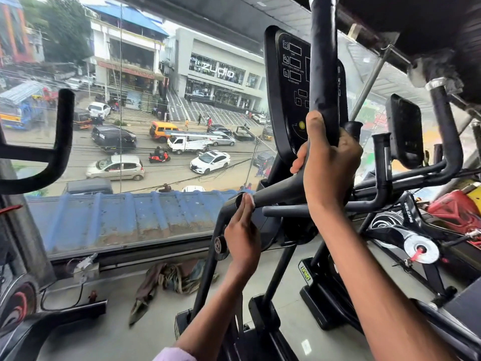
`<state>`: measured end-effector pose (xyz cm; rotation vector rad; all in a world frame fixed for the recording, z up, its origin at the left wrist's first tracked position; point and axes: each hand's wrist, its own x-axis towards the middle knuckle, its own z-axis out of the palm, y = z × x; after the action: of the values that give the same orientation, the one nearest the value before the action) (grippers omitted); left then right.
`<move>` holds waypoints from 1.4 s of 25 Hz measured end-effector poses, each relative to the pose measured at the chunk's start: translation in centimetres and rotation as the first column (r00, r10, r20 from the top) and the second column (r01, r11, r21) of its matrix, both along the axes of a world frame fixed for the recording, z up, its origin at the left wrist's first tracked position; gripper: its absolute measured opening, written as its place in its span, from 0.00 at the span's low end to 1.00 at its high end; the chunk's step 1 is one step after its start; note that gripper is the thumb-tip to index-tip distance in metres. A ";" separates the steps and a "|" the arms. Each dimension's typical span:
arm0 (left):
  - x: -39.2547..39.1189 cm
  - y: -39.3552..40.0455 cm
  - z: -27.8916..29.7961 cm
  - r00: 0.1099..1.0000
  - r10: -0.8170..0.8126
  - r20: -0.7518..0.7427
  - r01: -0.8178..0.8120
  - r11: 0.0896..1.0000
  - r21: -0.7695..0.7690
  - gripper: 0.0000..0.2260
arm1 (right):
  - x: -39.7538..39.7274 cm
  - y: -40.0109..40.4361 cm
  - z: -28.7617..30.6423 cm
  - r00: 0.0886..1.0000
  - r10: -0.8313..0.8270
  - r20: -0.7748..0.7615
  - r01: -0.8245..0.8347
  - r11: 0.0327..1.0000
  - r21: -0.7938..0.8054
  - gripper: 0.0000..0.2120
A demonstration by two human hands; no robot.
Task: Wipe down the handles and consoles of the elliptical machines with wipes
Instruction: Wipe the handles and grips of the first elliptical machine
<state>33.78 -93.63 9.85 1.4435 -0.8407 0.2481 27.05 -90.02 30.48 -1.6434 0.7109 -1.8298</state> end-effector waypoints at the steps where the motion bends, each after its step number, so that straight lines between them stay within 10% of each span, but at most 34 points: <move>1: 0.7 -0.3 0.0 1.000 -0.012 0.004 0.011 0.998 0.055 0.33 | 0.0 0.1 0.0 1.000 0.003 0.003 -0.003 1.000 0.001 0.17; 5: 4.1 -1.1 0.9 0.989 -0.087 0.120 0.046 0.949 0.311 0.24 | 0.1 0.4 0.2 1.000 0.001 0.003 -0.001 1.000 -0.010 0.17; 12: 1.7 2.3 2.3 0.969 -0.142 0.202 0.164 0.981 -0.099 0.32 | 0.0 0.1 -0.2 1.000 -0.003 0.013 0.003 1.000 -0.009 0.18; 19: 4.3 0.1 0.4 0.980 -0.186 0.070 0.176 0.975 0.134 0.27 | 0.1 0.2 -0.1 1.000 -0.018 0.018 0.018 1.000 -0.013 0.20; 25: 1.4 3.4 6.3 0.968 -0.210 0.140 0.224 0.970 -0.090 0.22 | 0.2 0.0 -0.3 0.999 -0.020 0.033 0.020 1.000 -0.016 0.19; 29: 0.9 3.0 0.3 0.956 -0.151 0.252 0.197 0.966 -0.165 0.25 | 0.1 0.1 -0.2 0.999 -0.008 0.031 0.009 1.000 -0.006 0.17; 35: 1.8 -0.2 -2.6 0.997 -0.081 0.012 0.082 0.995 -0.064 0.24 | 0.0 0.0 -0.2 1.000 -0.009 0.024 0.010 1.000 -0.011 0.16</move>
<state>35.56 -93.86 7.23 1.3458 -0.8899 0.2186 27.08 -90.06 30.31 -1.6255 0.7008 -1.8599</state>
